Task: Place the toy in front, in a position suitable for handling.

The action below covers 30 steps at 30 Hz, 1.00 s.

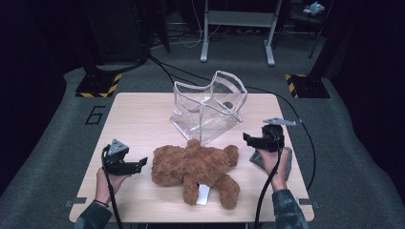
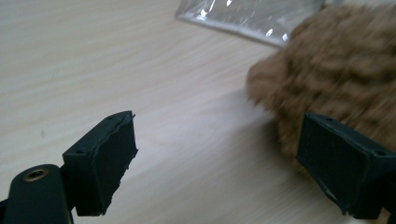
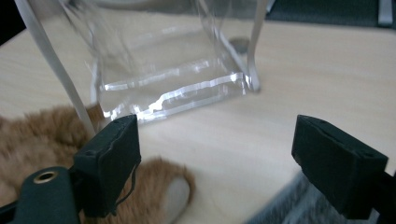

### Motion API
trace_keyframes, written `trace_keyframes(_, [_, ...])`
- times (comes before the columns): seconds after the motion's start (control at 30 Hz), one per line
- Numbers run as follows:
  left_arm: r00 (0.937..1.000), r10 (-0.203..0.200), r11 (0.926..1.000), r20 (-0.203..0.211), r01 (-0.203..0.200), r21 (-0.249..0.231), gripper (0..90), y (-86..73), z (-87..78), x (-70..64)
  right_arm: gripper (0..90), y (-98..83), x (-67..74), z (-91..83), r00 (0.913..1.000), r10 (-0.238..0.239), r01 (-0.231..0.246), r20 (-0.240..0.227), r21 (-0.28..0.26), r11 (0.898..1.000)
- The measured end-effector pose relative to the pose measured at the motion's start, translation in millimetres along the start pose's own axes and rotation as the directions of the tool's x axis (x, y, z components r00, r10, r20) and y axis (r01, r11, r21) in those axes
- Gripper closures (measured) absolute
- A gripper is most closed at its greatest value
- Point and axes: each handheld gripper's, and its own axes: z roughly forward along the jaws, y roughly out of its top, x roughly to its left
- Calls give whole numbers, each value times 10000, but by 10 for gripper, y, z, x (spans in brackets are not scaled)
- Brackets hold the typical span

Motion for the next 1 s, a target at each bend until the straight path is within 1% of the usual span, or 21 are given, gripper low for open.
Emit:
trace_keyframes(0.03, [9999,83,9999,98,-82,-117,116,92,3,-37,123,-195,-39,17,9999,-52,48,119,369,9993])
trace_keyframes(0.07, [9997,156,9998,170,-154,-123,116,149,2,-59,123,-195,-39,17,9999,-52,48,119,369,9993])
trace_keyframes(0.1, [9995,254,9995,185,-251,-174,115,222,4,-92,113,-257,-52,20,9999,1,-8,163,480,9988])
trace_keyframes(0.13, [9989,396,9990,236,-391,-238,113,292,12,-119,102,-338,-79,23,9998,-5,-6,199,522,9986])
trace_keyframes(0.2, [9979,512,9984,390,-502,-270,111,439,36,-185,79,-517,-120,33,9988,-70,34,489,731,9973])
trace_keyframes(0.23, [9974,586,9979,407,-574,-297,108,482,48,-206,67,-596,-144,44,9985,-92,48,538,830,9965])
trace_keyframes(0.27, [9970,632,9977,447,-620,-282,106,540,70,-234,55,-653,-153,52,9982,-64,6,600,953,9954])
trace_keyframes(0.3, [9959,726,9973,533,-719,-160,100,598,89,-255,51,-725,-171,57,9971,-178,100,744,1047,9945])
trace_keyframes(0.37, [9951,782,9969,612,-778,-96,74,708,133,-314,36,-866,-206,61,9955,-166,64,938,1075,9942])
trace_keyframes(0.43, [9944,767,9971,732,-762,-86,68,813,185,-371,23,-991,-233,60,9951,-54,-50,987,1048,9945])
trace_keyframes(0.5, [9931,844,9964,814,-841,-77,56,917,244,-428,12,-1097,-235,69,9931,-225,94,1148,1134,9935])
trace_keyframes(0.53, [9931,813,9966,843,-801,-178,52,966,281,-467,4,-1144,-235,84,9925,-311,167,1182,1208,9925])
trace_keyframes(0.57, [9917,852,9964,967,-844,-122,52,1019,315,-505,3,-1181,-234,96,9919,-346,184,1218,1313,9912])
trace_keyframes(0.6, [9895,1022,9947,1022,-1025,-26,51,1074,354,-542,3,-1217,-240,105,9920,-435,270,1187,1369,9902])
trace_keyframes(0.63, [9877,1095,9939,1113,-1098,-28,52,1125,397,-581,4,-1243,-246,108,9912,-478,313,1235,1320,9908])
trace_keyframes(0.7, [9849,1158,9931,1286,-1174,44,55,1224,479,-651,2,-1248,-246,95,9920,-453,318,1181,1136,9930])
trace_keyframes(0.73, [9839,1168,9927,1356,-1196,128,55,1273,518,-686,2,-1247,-249,101,9923,-414,276,1168,1179,9926])
trace_keyframes(0.77, [9837,1160,9930,1373,-1181,73,55,1316,558,-719,1,-1248,-256,110,9918,-468,323,1188,1214,9921])
trace_keyframes(0.8, [9818,1197,9922,1475,-1233,157,55,1369,603,-754,2,-1252,-254,109,9919,-505,363,1170,1202,9921])
trace_keyframes(0.87, [9809,1150,9928,1569,-1186,139,53,1428,675,-808,12,-1262,-253,104,9916,-537,401,1180,1148,9926])
trace_keyframes(1.0, [9783,1229,9905,1667,-1313,402,70,1504,855,-915,29,-1277,-241,91,9902,-542,416,1283,996,9942])
